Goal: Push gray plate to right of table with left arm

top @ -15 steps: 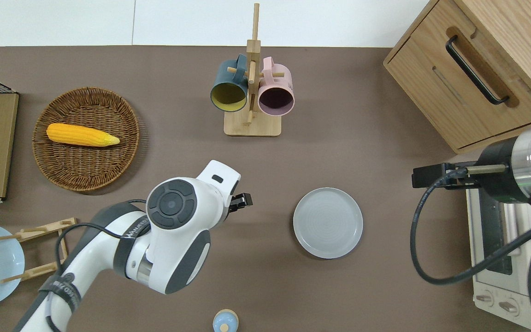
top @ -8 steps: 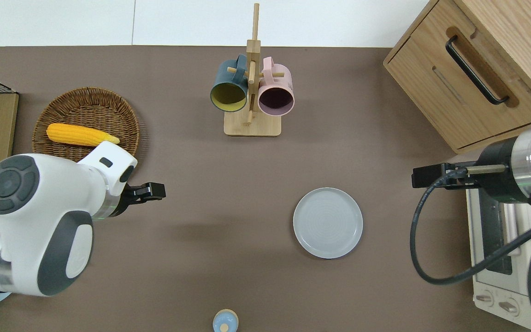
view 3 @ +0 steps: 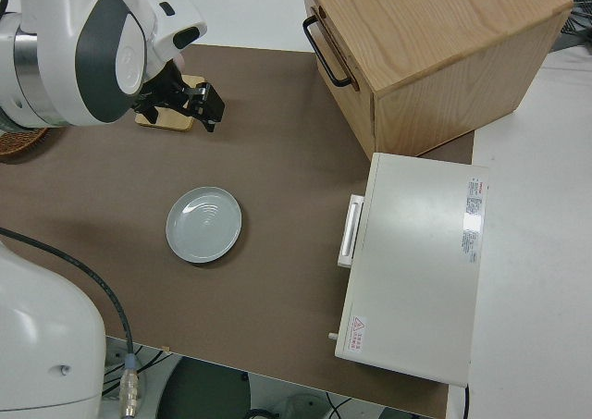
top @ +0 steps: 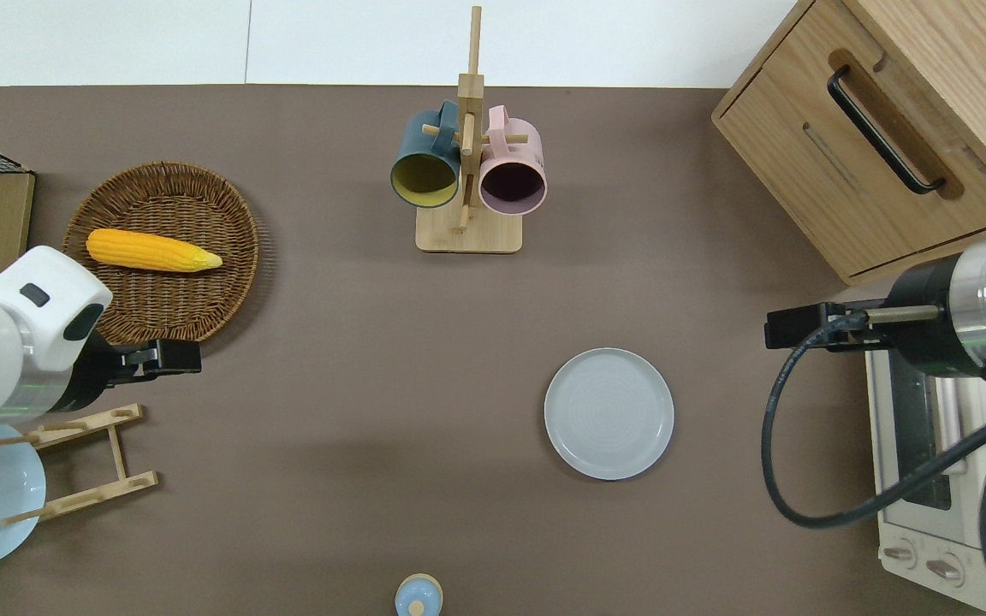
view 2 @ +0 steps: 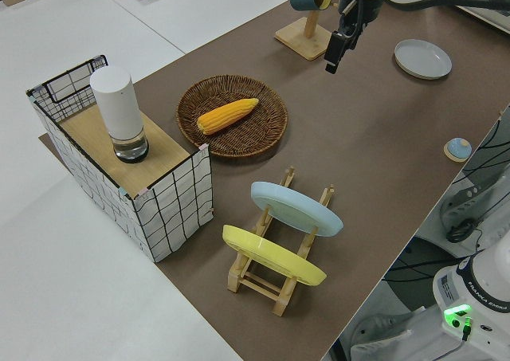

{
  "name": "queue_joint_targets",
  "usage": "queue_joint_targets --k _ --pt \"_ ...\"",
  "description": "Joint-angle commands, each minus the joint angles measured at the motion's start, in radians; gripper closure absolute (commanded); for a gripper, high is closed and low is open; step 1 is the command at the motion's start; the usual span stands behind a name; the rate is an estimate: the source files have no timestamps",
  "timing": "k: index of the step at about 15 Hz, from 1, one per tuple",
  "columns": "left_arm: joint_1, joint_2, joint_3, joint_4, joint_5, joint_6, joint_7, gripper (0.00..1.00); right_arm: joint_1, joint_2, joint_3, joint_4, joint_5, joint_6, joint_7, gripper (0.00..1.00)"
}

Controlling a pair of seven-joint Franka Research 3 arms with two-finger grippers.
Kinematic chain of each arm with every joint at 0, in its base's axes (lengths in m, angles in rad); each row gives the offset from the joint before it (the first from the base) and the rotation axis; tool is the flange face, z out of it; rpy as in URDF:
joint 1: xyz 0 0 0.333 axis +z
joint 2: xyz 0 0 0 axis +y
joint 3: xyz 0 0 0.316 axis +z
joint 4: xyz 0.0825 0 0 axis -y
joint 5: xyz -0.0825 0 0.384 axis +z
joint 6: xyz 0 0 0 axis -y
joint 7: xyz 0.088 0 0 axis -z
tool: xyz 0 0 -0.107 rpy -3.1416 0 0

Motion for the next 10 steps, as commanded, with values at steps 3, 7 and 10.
queue_joint_targets --k 3,7,10 --pt "0.011 0.093 -0.008 0.273 0.02 -0.233 -0.004 0.01 -0.006 0.006 0.004 0.014 0.016 -0.005 0.002 0.005" --pt "0.003 0.113 -0.013 0.318 0.059 -0.267 -0.005 0.01 -0.006 0.006 0.004 0.014 0.016 -0.005 0.002 0.005" --pt "0.001 0.111 -0.015 0.318 0.062 -0.267 0.001 0.01 -0.006 0.006 0.004 0.014 0.016 -0.005 0.002 0.005"
